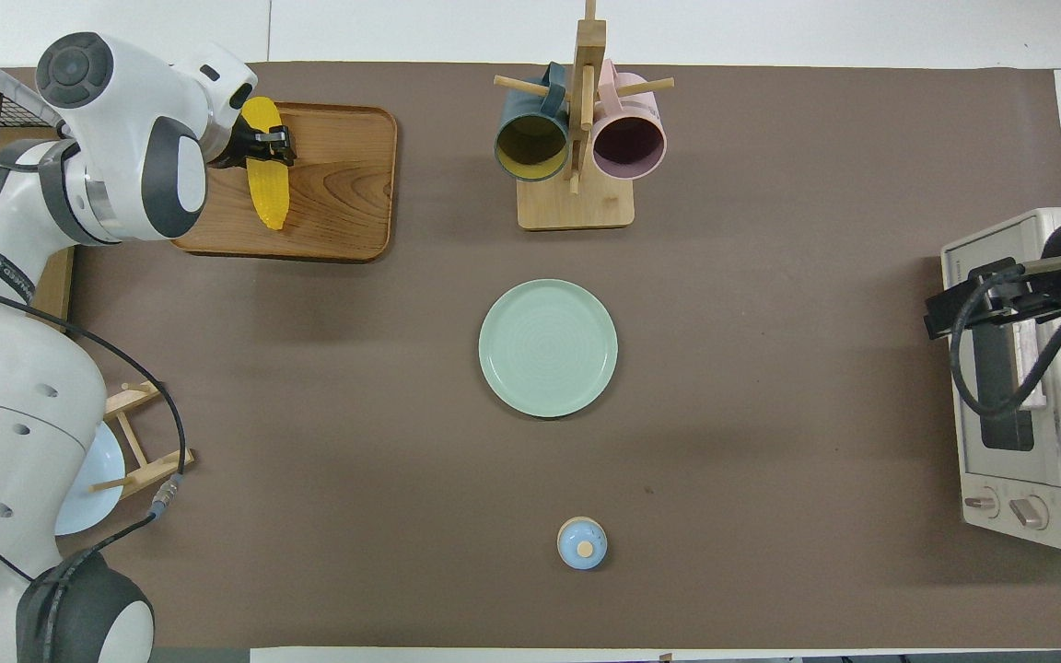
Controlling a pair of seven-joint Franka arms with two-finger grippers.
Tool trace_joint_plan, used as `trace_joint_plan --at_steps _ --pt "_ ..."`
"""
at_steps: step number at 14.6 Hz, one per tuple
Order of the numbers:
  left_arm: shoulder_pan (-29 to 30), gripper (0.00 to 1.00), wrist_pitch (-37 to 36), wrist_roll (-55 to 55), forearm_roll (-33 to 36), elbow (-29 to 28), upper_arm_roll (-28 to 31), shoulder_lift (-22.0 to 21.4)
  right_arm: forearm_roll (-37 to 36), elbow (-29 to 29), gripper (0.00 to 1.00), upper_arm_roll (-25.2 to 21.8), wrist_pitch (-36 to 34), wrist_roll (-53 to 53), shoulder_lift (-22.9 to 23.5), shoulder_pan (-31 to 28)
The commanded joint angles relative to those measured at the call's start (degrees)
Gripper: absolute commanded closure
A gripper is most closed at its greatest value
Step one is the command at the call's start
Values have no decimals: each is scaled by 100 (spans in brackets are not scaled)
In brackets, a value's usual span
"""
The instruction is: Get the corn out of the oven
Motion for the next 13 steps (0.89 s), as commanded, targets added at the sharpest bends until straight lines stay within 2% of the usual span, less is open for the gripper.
trace_joint_plan --at_steps 1,6,9,13 --pt "-12 0 -31 165 -49 95 34 8 13 152 0 -29 -83 89 71 -27" --pt "23 0 -636 95 -84 69 60 -475 13 152 0 6 -30 89 62 26" --pt "15 0 -1241 7 -58 -115 341 -1150 22 143 0 -37 -47 80 53 -53" --pt "-47 0 -2638 -46 -5 -169 649 -2047 30 143 0 -38 -4 89 53 -27"
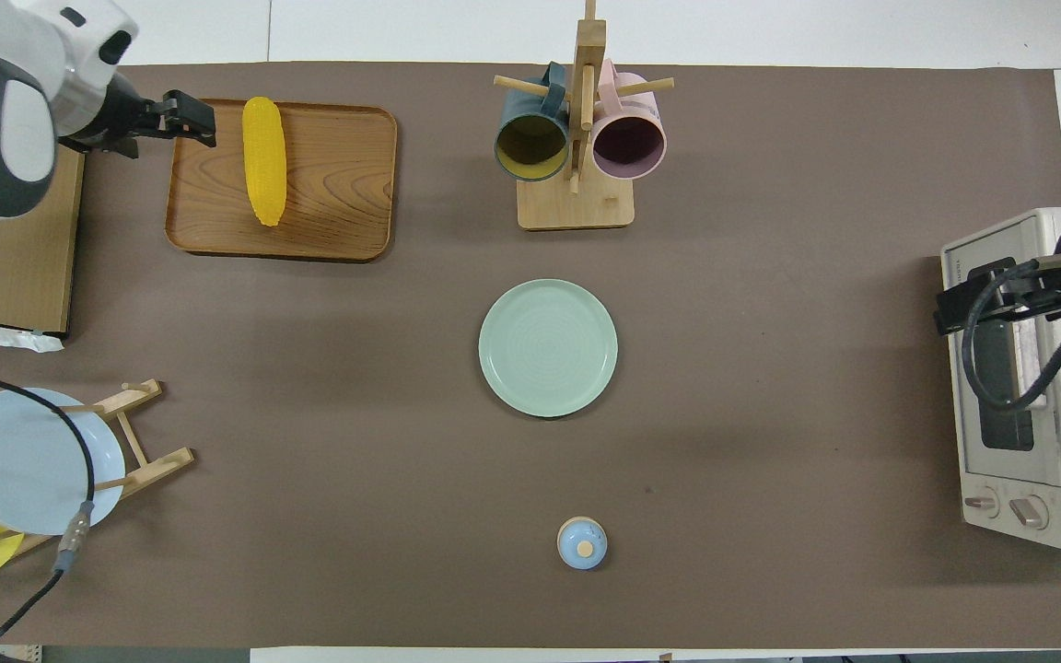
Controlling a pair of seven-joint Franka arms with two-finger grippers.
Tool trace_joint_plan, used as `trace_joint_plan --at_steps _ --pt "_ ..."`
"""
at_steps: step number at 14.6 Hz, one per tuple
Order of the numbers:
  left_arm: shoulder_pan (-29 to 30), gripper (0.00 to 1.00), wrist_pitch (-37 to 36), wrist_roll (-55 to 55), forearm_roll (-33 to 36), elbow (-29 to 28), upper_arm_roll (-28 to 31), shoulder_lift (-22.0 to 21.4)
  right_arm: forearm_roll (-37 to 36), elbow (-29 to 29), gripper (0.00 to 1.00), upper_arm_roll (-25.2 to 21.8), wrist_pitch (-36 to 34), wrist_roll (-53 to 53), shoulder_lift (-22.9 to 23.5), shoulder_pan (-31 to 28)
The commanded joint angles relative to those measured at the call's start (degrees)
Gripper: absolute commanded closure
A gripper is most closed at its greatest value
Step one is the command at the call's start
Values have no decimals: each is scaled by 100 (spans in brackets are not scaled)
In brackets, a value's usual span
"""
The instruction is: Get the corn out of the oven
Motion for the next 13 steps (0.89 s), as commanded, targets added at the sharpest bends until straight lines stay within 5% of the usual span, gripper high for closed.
trace_joint_plan --at_steps 1,8,13 --pt "-82 0 -891 -100 163 -290 138 -749 28 95 0 41 -4 117 53 -3" --pt "-100 0 -2379 -136 385 -738 120 -2227 204 104 0 23 -4 117 53 -38" --pt "40 0 -2486 -136 385 -1642 -29 -3150 195 95 0 23 13 109 53 -47"
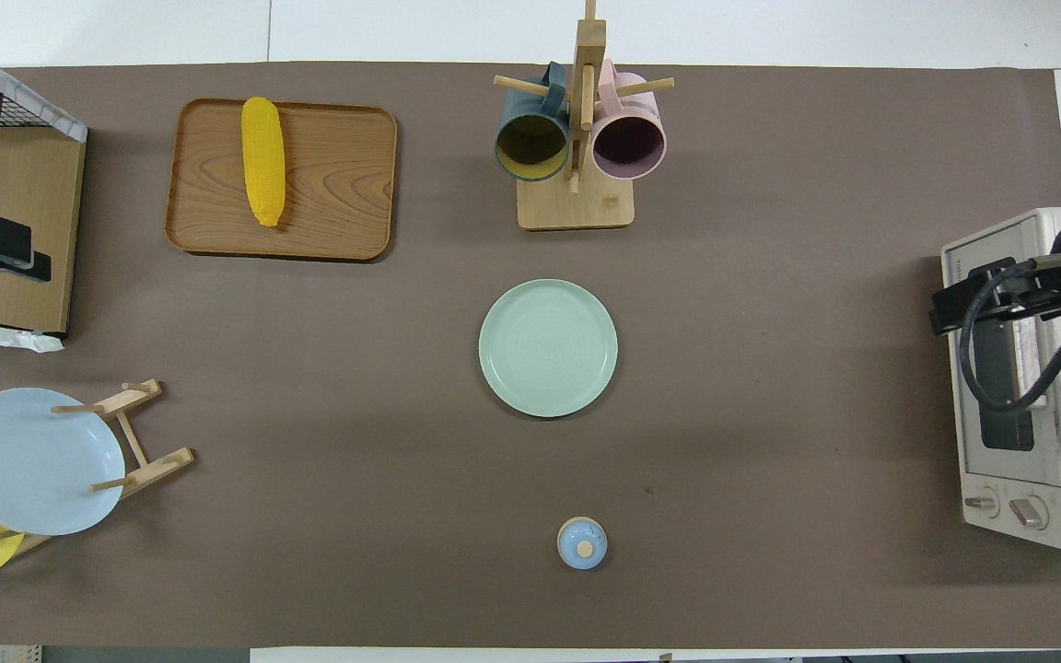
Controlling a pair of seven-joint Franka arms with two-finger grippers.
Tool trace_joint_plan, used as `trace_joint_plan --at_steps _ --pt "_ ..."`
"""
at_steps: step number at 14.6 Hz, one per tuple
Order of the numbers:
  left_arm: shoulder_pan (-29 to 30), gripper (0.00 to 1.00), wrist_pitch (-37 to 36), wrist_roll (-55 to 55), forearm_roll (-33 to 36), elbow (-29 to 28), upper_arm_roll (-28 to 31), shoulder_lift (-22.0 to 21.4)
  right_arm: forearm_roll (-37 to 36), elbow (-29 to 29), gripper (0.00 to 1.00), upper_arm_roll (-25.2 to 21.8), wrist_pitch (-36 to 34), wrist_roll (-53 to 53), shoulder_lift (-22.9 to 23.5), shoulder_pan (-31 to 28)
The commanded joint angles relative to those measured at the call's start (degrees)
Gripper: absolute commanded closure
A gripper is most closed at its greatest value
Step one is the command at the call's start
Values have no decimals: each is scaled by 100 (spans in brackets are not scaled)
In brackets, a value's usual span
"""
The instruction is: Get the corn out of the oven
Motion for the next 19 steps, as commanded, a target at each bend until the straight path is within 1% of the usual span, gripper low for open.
trace_joint_plan --at_steps 1,3,5,7,9,10,19 --pt "249 0 53 -78 119 -852 -290 -633 118 91 0 13 12 101 53 -52" --pt "479 0 97 -69 119 -950 -616 -661 118 91 0 13 21 101 44 -43" --pt "488 0 220 -34 119 -968 -652 -652 118 91 0 13 21 101 44 -43" --pt "497 0 413 1 171 -898 -653 -538 109 91 0 5 21 101 53 -43" --pt "506 0 492 1 461 -792 -801 -371 109 91 0 5 21 101 44 -43" --pt "515 0 493 1 497 -818 -872 -379 109 91 0 4 21 101 44 -43" --pt "550 0 510 1 488 -862 -907 -415 109 91 0 13 21 101 44 -35"
